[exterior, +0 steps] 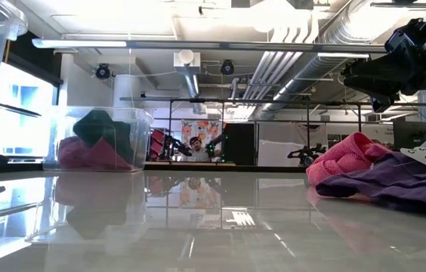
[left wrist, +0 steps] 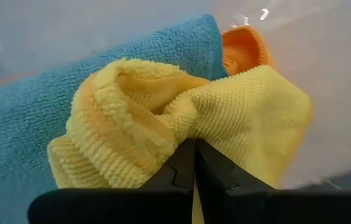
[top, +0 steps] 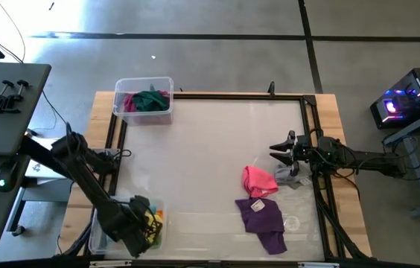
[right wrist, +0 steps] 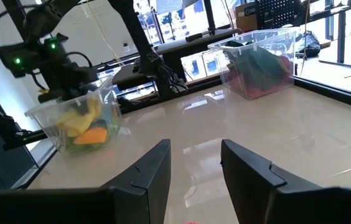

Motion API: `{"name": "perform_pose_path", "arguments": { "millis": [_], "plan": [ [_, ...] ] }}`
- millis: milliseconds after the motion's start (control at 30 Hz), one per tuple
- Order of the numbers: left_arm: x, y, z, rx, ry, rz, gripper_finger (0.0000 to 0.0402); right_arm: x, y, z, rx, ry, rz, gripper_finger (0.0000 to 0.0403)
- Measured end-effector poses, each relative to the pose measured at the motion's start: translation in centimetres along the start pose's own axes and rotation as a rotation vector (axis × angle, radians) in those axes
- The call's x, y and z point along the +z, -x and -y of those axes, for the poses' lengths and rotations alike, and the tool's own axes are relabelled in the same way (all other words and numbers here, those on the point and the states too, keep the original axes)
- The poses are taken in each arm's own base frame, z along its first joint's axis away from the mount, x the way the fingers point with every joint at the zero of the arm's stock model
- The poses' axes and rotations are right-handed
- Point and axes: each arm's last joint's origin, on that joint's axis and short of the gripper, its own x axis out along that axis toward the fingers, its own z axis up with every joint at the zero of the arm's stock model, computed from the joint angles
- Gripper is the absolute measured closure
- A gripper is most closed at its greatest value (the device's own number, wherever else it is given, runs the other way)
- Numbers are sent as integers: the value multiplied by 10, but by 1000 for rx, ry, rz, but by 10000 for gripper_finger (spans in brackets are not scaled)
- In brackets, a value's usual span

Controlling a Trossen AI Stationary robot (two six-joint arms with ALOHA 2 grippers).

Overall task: Sort towels by color in basket
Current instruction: Put the yellow towel into the bottom transparent bin, then put the pink towel into the bottom transparent bin

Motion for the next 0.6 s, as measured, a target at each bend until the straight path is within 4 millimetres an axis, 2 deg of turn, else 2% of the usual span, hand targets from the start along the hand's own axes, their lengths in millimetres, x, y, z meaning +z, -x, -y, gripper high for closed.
{"name": "perform_pose_path", "arguments": {
  "millis": [333, 433, 600],
  "plan": [
    [22, 54, -19, -191, 26, -69, 401, 0, 0, 0, 0, 0, 0, 265],
    [34, 65, -21, -303, 10, 56, 401, 0, 0, 0, 0, 0, 0, 265],
    [57, 73, -12, -439, -146, 435, 401, 0, 0, 0, 0, 0, 0, 265]
  ]
}}
